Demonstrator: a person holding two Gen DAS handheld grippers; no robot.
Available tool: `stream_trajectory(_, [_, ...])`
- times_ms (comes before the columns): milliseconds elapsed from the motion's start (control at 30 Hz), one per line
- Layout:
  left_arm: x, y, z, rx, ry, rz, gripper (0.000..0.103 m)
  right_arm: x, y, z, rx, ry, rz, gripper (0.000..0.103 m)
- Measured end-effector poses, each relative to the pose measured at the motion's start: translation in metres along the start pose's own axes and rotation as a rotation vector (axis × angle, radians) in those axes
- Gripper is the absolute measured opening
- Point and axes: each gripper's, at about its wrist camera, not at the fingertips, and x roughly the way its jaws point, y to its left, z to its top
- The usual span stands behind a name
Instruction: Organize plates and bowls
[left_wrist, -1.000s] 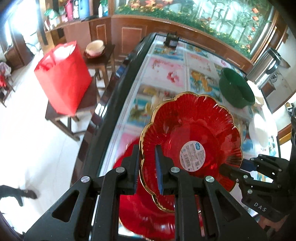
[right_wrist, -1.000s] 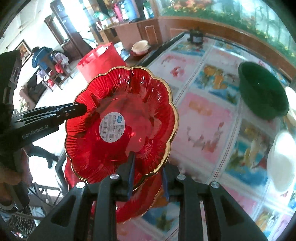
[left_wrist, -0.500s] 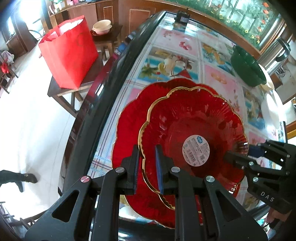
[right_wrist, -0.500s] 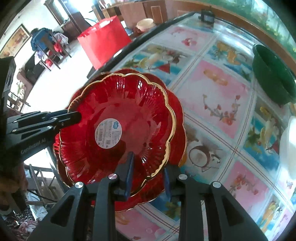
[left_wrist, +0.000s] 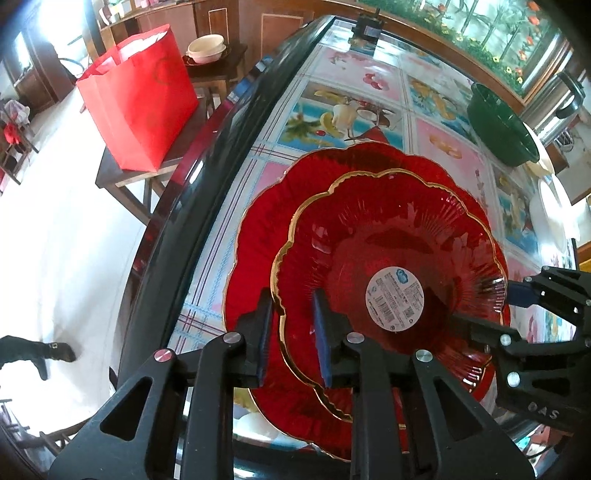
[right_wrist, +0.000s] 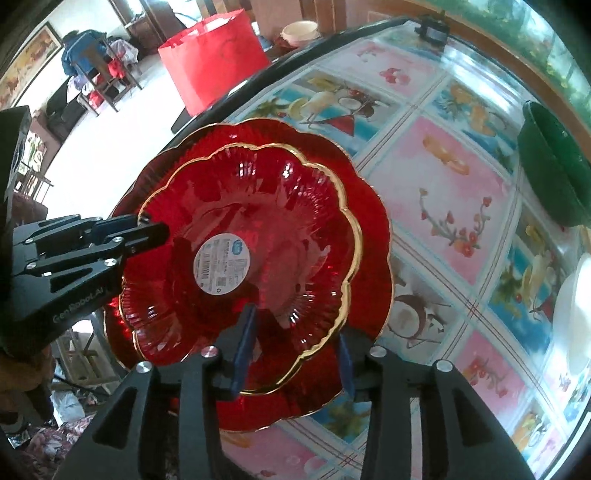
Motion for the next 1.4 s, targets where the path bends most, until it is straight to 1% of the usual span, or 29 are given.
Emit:
stream_trajectory(100, [0.0, -0.001, 0.001, -0.002, 0.001, 0.007, 0.021, -0.002, 0.002, 0.001, -0.008, 0.021, 0.015, 0.05])
stream_trajectory(133, [0.0, -0.002, 0.001, 0.003, -0.003, 0.013, 0.022, -0.003, 0.003, 0.001, -0.01, 0.03, 0.021, 0.054])
stream_trajectory(167, [-0.001, -0.003, 0.002, 0.009, -0.007, 0.018, 0.023, -0.005, 0.002, 0.0, -0.009, 0.033, 0.028, 0.061])
stream_trajectory(267, [-0.003, -0.004, 0.003, 0.011, -0.013, 0.016, 0.03, -0.011, -0.001, 0.001, 0.003, 0.041, 0.058, 0.063])
stream_trajectory(333, [-0.006, -0.005, 0.004, 0.012, -0.019, 0.007, 0.04, -0.014, -0.004, 0.0, 0.013, 0.038, 0.077, 0.063])
stream_trajectory(367, [-0.01, -0.006, 0.005, 0.017, -0.03, 0.01, 0.042, -0.017, -0.005, 0.0, 0.017, 0.035, 0.089, 0.063])
stream_trajectory(433, [-0.019, -0.01, 0.008, 0.029, -0.058, 0.026, 0.058, -0.024, -0.008, -0.002, 0.024, 0.021, 0.096, 0.063])
stream_trajectory(500, [-0.027, -0.012, 0.011, 0.039, -0.084, 0.033, 0.064, -0.032, -0.012, -0.005, 0.034, -0.001, 0.096, 0.064])
stream_trajectory(567, [-0.036, -0.016, 0.015, 0.049, -0.107, 0.04, 0.064, -0.042, -0.019, -0.007, 0.055, -0.038, 0.115, 0.066])
stream_trajectory(633, [-0.04, -0.021, 0.019, 0.056, -0.111, 0.036, 0.065, -0.049, -0.026, -0.009, 0.079, -0.06, 0.127, 0.069])
stream_trajectory(700, [-0.044, -0.026, 0.023, 0.065, -0.113, 0.023, 0.065, -0.054, -0.034, -0.011, 0.107, -0.076, 0.12, 0.07])
stream_trajectory(867, [-0.047, -0.046, 0.026, 0.098, -0.102, -0.025, 0.065, -0.066, -0.054, -0.019, 0.183, -0.109, 0.125, 0.071])
stream_trajectory(933, [-0.048, -0.057, 0.026, 0.115, -0.094, -0.056, 0.065, -0.07, -0.063, -0.024, 0.221, -0.12, 0.115, 0.071])
stream_trajectory(1033, [-0.048, -0.072, 0.026, 0.136, -0.086, -0.08, 0.065, -0.074, -0.077, -0.033, 0.269, -0.125, 0.099, 0.071])
stream_trajectory(1233, [-0.048, -0.109, 0.026, 0.168, -0.086, -0.116, 0.065, -0.084, -0.108, -0.052, 0.333, -0.137, 0.088, 0.071])
stream_trajectory(1400, [-0.048, -0.154, 0.027, 0.189, -0.08, -0.14, 0.065, -0.094, -0.136, -0.062, 0.347, -0.152, 0.09, 0.071])
